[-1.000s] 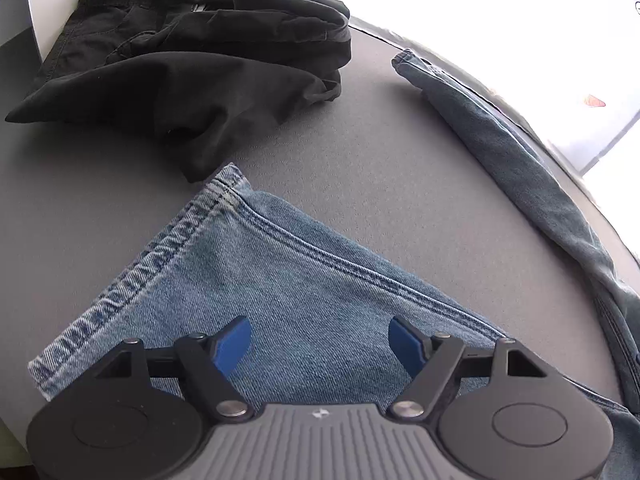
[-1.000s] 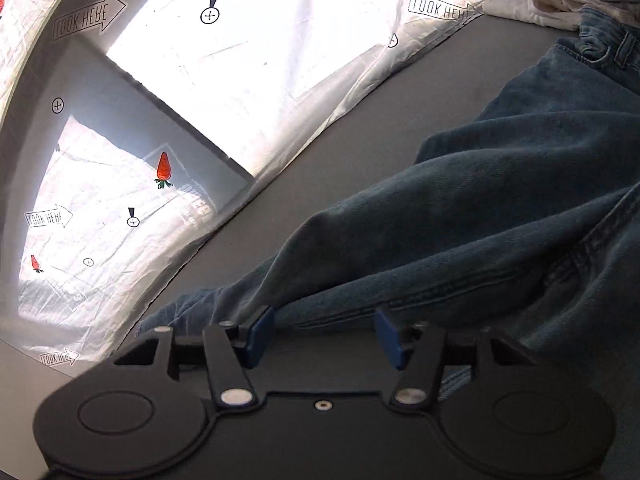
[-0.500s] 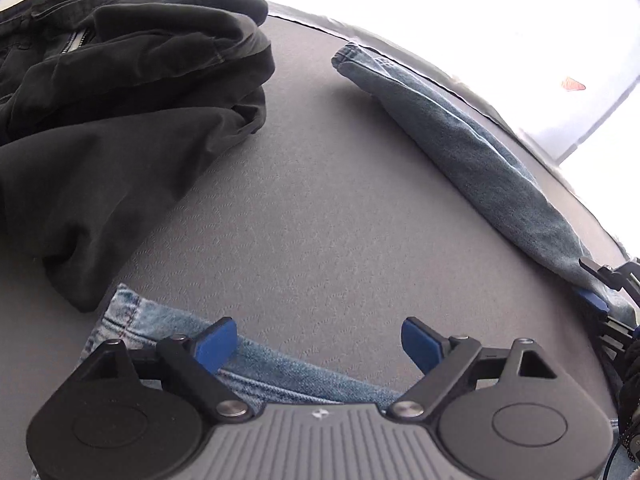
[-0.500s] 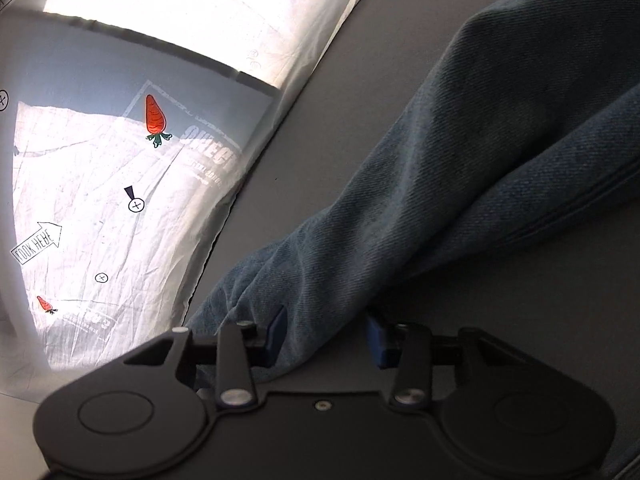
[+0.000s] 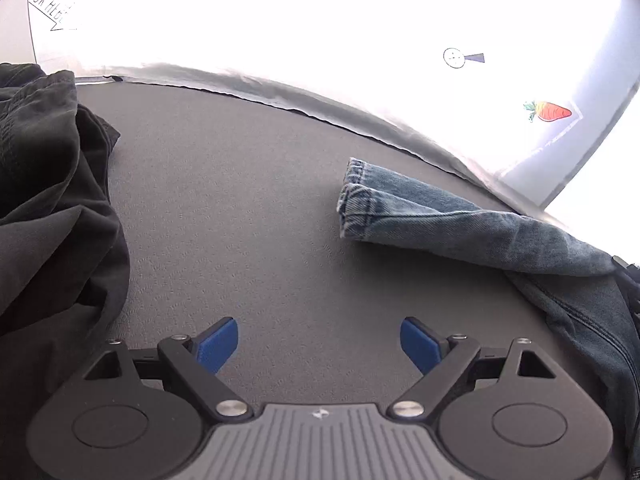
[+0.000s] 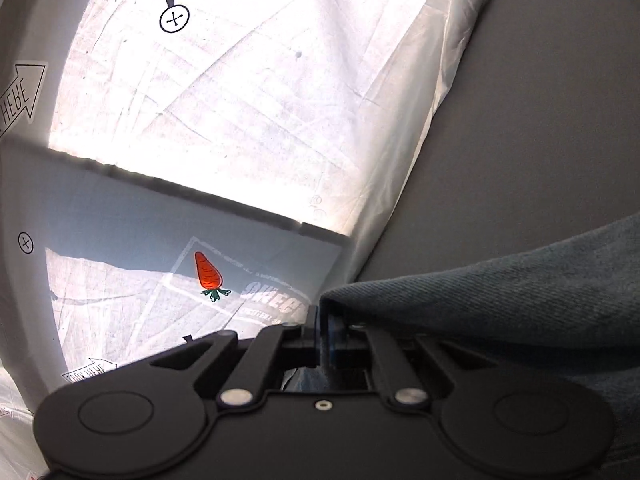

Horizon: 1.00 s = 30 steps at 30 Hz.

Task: Fold clothes
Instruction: 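Regrasp the leg hem with the left gripper while right gripper grasps the other leg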

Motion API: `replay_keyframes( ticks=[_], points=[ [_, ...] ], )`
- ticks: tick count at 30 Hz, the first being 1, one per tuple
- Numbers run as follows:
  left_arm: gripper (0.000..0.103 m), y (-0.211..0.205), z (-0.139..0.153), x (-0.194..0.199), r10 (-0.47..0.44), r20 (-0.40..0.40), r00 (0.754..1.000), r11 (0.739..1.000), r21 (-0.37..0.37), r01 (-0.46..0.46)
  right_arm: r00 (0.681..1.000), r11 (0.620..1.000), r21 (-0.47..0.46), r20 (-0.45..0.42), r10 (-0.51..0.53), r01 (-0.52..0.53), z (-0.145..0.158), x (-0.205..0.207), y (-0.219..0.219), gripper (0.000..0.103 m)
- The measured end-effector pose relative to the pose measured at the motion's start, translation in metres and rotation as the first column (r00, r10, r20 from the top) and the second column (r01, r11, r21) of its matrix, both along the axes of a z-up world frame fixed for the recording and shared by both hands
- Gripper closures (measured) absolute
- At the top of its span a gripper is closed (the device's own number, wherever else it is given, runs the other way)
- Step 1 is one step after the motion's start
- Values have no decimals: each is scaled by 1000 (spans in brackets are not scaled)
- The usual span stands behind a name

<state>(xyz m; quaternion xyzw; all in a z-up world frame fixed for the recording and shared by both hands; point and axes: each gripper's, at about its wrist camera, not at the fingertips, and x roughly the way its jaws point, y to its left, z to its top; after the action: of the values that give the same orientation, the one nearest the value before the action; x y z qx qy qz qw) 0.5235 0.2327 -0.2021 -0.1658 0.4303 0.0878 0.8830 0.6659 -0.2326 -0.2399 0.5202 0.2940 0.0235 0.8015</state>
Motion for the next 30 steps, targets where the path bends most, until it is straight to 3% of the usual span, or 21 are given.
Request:
replay_keyframes(
  ticks=[2, 6, 10, 13, 16, 19, 20, 21, 24, 26, 30],
  points=[
    [16, -7, -4, 15, -14, -4, 1000, 1000, 23, 14, 997, 997, -60, -58, -41, 37, -14, 14, -15, 99],
    [17, -20, -15, 38, -49, -21, 999, 998, 46, 50, 992, 991, -132, -123, -25, 8, -39, 16, -28, 99],
    [17, -40, -26, 54, -95, -34, 995, 991, 92, 98, 997, 964, -259, 37, 74, -62, -50, -1, -26, 102],
    [18, -46, -23, 57, -104, -1, 995, 994, 16, 104, 985, 944, -319, 117, 125, -81, -56, -8, -25, 103],
    [21, -40, -22, 57, -40, 41, 998, 990, -132, 46, 984, 943, -324, 124, 129, -82, -56, -7, -26, 103],
    [42, -34, -24, 60, 22, 57, 998, 969, -248, -7, 984, 943, -323, 127, 128, -81, -56, -6, -27, 103],
    [58, -33, -23, 63, 20, 64, 998, 964, -265, -2, 983, 943, -323, 128, 128, -81, -56, -6, -27, 103],
    [78, -34, -22, 66, 14, 74, 997, 963, -268, 7, 983, 943, -322, 129, 128, -81, -56, -6, -26, 103],
    [98, -41, -12, 81, -30, 120, 992, 979, -197, 53, 983, 944, -320, 131, 129, -82, -58, -7, -26, 103],
    [103, -45, -5, 94, -55, 158, 986, 985, -156, 80, 983, 945, -317, 132, 130, -82, -58, -7, -26, 103],
    [103, -42, 14, 129, -34, 264, 964, 984, -162, 79, 982, 945, -315, 134, 130, -82, -58, -6, -26, 103]
  ],
)
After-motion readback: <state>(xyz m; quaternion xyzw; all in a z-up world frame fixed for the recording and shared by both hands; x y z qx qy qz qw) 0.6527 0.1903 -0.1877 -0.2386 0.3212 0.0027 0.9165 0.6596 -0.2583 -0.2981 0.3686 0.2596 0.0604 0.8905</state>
